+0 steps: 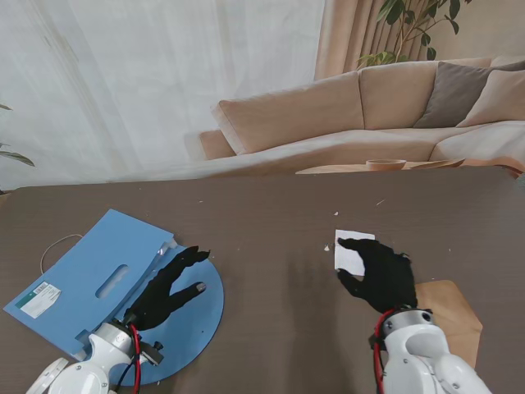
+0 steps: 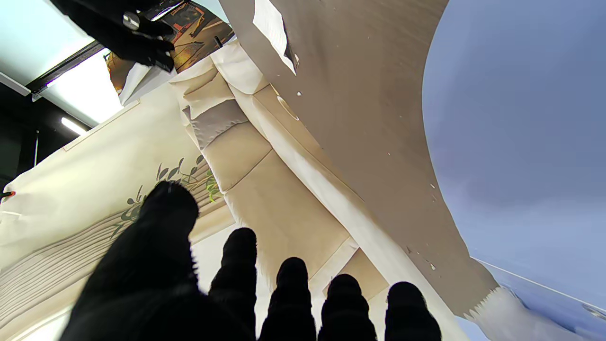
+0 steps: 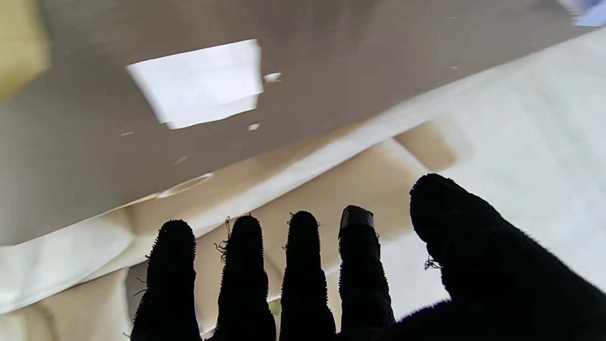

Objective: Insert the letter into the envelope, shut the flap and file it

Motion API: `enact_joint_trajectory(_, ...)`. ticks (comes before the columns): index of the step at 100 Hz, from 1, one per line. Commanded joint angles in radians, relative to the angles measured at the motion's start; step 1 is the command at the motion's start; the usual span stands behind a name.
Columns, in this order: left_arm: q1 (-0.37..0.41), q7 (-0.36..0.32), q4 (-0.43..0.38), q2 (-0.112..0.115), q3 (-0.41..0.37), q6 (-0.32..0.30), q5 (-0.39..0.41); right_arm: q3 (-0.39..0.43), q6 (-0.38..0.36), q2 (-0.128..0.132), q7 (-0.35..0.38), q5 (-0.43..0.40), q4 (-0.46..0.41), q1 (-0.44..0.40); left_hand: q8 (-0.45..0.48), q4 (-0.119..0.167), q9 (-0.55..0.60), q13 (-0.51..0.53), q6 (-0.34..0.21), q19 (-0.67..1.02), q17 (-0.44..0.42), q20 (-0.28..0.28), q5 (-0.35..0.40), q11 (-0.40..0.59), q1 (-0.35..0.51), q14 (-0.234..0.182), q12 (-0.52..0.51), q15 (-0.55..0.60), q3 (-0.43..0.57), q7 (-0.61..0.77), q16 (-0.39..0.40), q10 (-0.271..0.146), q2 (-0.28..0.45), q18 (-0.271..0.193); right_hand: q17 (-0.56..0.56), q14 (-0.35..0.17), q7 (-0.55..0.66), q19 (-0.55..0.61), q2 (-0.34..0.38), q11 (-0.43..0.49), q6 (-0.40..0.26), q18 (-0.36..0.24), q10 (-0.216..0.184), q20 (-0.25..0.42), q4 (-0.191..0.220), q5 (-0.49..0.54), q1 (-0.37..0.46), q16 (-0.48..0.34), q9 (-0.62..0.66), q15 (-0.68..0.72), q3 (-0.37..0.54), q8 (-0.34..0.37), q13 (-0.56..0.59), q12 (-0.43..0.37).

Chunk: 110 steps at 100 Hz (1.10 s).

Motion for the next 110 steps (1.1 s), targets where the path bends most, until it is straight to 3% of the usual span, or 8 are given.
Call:
enact_joint_trajectory(1, 0.006, -0.017, -0.008, -0.003, 0.001, -0.003, -0.002, 0.046, 0.016, 0.02, 0.001, 0.004, -0.001, -0.031, 0.007, 0.0, -0.016, -0.019, -0.028, -0.016, -0.002, -0.02, -0.023, 0.002, 0.009, -0.026, 0.005, -0.001, -0.016, 0.011, 0.001, -0.026, 0.025, -0.039, 0.001, 0.017, 0.011, 0.019, -0.017, 0.0, -0.001, 0.009, -0.002, 0.011, -0.026, 0.023, -0.003, 0.006, 0.012, 0.006, 0.009, 0.016, 0.011, 0.006)
enact_joint_trajectory(27, 0.001, -0.013, -0.01, -0.004, 0.009, 0.01, -0.002, 0.248, 0.088, 0.017, 0.075, -0.057, -0.016, -0.124, 0.008, 0.0, -0.015, -0.018, -0.027, -0.015, -0.003, -0.019, -0.022, 0.003, 0.009, -0.025, 0.004, -0.002, -0.016, 0.011, 0.004, -0.025, 0.024, -0.039, 0.011, 0.017, 0.015, 0.042, -0.032, -0.003, -0.013, 0.01, -0.008, 0.004, -0.008, 0.009, 0.0, -0.001, 0.011, 0.005, 0.052, 0.033, 0.021, 0.005)
enact_joint_trajectory(56, -0.003, -0.014, -0.012, -0.004, 0.017, 0.024, 0.003, 0.339, 0.199, 0.01, 0.096, -0.063, 0.029, -0.184, 0.008, 0.0, -0.015, -0.018, -0.027, -0.014, -0.003, -0.019, -0.021, 0.004, 0.009, -0.025, 0.004, -0.003, -0.016, 0.01, 0.004, -0.025, 0.023, -0.039, 0.001, 0.003, 0.019, 0.05, -0.093, -0.006, 0.0, 0.0, -0.019, -0.015, 0.012, -0.053, 0.059, -0.019, -0.058, -0.016, 0.185, 0.043, -0.012, -0.009)
enact_joint_trajectory(72, -0.002, -0.014, -0.012, -0.003, 0.02, 0.03, 0.007, 0.352, 0.242, 0.01, 0.105, -0.041, 0.082, -0.183, 0.008, 0.0, -0.015, -0.018, -0.026, -0.014, -0.003, -0.018, -0.021, 0.004, 0.009, -0.024, 0.004, -0.004, -0.015, 0.011, 0.004, -0.025, 0.023, -0.039, -0.009, 0.005, -0.019, 0.045, -0.09, -0.041, 0.033, -0.004, 0.001, -0.016, -0.023, -0.163, 0.014, -0.019, -0.101, -0.021, 0.164, 0.024, -0.035, -0.041)
enact_joint_trajectory(88, -0.002, -0.012, -0.013, -0.004, 0.022, 0.032, 0.009, 0.356, 0.259, 0.009, 0.101, 0.003, 0.136, -0.167, 0.008, 0.0, -0.015, -0.018, -0.026, -0.014, -0.003, -0.018, -0.019, 0.004, 0.009, -0.025, 0.004, -0.003, -0.014, 0.011, 0.004, -0.024, 0.023, -0.038, -0.014, 0.007, -0.185, 0.041, -0.09, -0.108, 0.041, -0.006, 0.014, -0.011, -0.058, -0.183, -0.029, -0.013, -0.1, -0.019, 0.1, -0.036, -0.049, -0.079)
enact_joint_trajectory(90, -0.002, -0.013, -0.013, -0.003, 0.022, 0.032, 0.009, 0.357, 0.261, 0.01, 0.105, 0.006, 0.141, -0.165, 0.008, 0.0, -0.015, -0.018, -0.026, -0.014, -0.003, -0.018, -0.02, 0.004, 0.009, -0.025, 0.004, -0.003, -0.014, 0.011, 0.004, -0.025, 0.024, -0.039, -0.014, 0.007, -0.259, 0.039, -0.092, -0.112, 0.038, -0.006, 0.015, -0.008, -0.066, -0.166, -0.033, -0.011, -0.101, -0.02, 0.1, 0.019, -0.05, -0.074)
enact_joint_trajectory(94, -0.002, -0.013, -0.013, -0.003, 0.023, 0.034, 0.01, 0.357, 0.264, 0.011, 0.112, 0.013, 0.152, -0.16, 0.008, 0.0, -0.015, -0.018, -0.026, -0.014, -0.003, -0.018, -0.02, 0.004, 0.009, -0.024, 0.004, -0.003, -0.014, 0.011, 0.004, -0.023, 0.023, -0.039, -0.015, 0.007, -0.283, 0.038, -0.098, -0.117, 0.031, -0.007, 0.015, -0.007, -0.071, -0.162, -0.033, -0.011, -0.101, -0.02, 0.096, 0.041, -0.052, -0.075)
enact_joint_trajectory(110, -0.003, -0.012, -0.014, -0.003, 0.026, 0.039, 0.013, 0.351, 0.254, 0.016, 0.128, 0.024, 0.19, -0.139, 0.008, 0.0, -0.015, -0.018, -0.025, -0.014, -0.003, -0.018, -0.02, 0.005, 0.009, -0.025, 0.004, -0.003, -0.014, 0.011, 0.004, -0.023, 0.023, -0.039, -0.012, 0.007, -0.191, 0.038, -0.123, -0.089, -0.027, -0.005, 0.016, -0.003, -0.078, -0.142, -0.015, -0.01, -0.099, -0.017, 0.106, 0.114, -0.042, -0.055)
